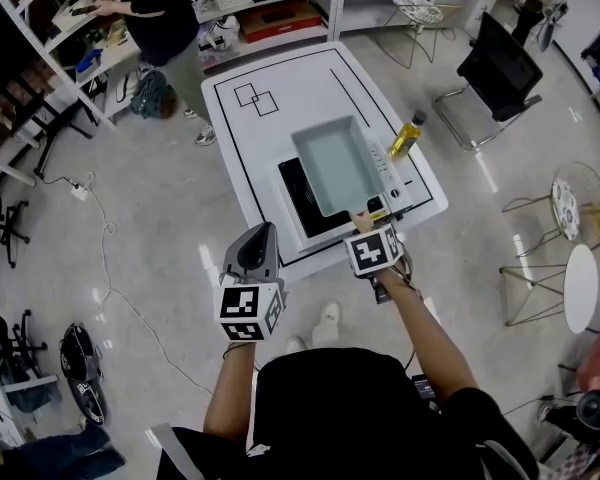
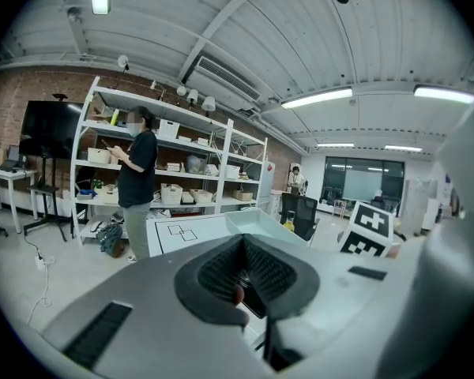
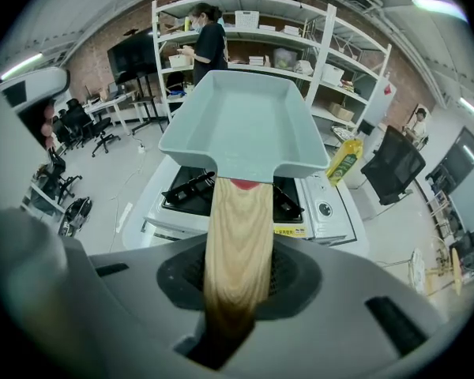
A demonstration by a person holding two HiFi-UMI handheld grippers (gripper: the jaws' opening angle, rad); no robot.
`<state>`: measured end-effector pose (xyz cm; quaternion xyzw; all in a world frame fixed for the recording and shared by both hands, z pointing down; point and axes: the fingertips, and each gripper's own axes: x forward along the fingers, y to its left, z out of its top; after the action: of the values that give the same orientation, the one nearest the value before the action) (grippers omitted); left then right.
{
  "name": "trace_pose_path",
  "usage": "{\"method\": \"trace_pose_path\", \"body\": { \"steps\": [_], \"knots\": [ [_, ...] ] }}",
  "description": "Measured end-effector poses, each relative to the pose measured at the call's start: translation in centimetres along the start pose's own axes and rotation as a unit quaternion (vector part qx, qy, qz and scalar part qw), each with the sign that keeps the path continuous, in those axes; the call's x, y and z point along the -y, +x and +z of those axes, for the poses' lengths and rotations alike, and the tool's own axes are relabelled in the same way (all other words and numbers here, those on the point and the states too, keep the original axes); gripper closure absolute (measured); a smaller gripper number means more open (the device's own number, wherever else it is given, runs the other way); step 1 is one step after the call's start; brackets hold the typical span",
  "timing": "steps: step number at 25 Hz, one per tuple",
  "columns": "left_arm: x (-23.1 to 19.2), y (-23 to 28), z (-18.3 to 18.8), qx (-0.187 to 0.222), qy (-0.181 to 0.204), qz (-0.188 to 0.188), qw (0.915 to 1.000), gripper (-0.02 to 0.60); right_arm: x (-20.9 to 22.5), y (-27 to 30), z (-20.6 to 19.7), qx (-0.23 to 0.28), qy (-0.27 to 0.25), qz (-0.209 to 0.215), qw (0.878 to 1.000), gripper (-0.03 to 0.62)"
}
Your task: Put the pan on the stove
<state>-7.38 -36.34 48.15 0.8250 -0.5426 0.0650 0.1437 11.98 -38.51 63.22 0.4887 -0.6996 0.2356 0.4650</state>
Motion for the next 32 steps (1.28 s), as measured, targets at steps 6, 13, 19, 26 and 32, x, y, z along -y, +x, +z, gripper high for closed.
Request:
{"method": "trace_pose_path", "body": {
  "steps": [6, 13, 19, 26, 32],
  "knots": [
    [0.0, 0.1, -0.3, -0.004, 0.0, 0.001, 1.0, 0.574, 0.1, 0.9, -0.6, -0.016, -0.004, -0.001, 1.0, 0.514],
    [-0.5, 0.0, -0.5, -0.008, -0.001, 0.008, 0.9999, 0.574, -0.1, 1.5, -0.7, -0.029, -0.009, 0.001, 1.0, 0.511],
    [-0.7, 0.0, -0.9, -0.011, -0.002, 0.011, 0.9999, 0.574, -0.3, 2.3, -1.2, -0.041, -0.011, 0.001, 0.999, 0.508],
    [-0.7, -0.1, -1.3, -0.014, -0.001, 0.013, 0.9998, 0.574, -0.3, 2.7, -1.8, -0.056, -0.013, -0.003, 0.998, 0.503],
    [-0.5, 0.0, -1.5, -0.014, -0.001, 0.012, 0.9998, 0.574, -0.1, 3.0, -1.5, -0.052, -0.015, -0.008, 0.998, 0.5]
  ]
}}
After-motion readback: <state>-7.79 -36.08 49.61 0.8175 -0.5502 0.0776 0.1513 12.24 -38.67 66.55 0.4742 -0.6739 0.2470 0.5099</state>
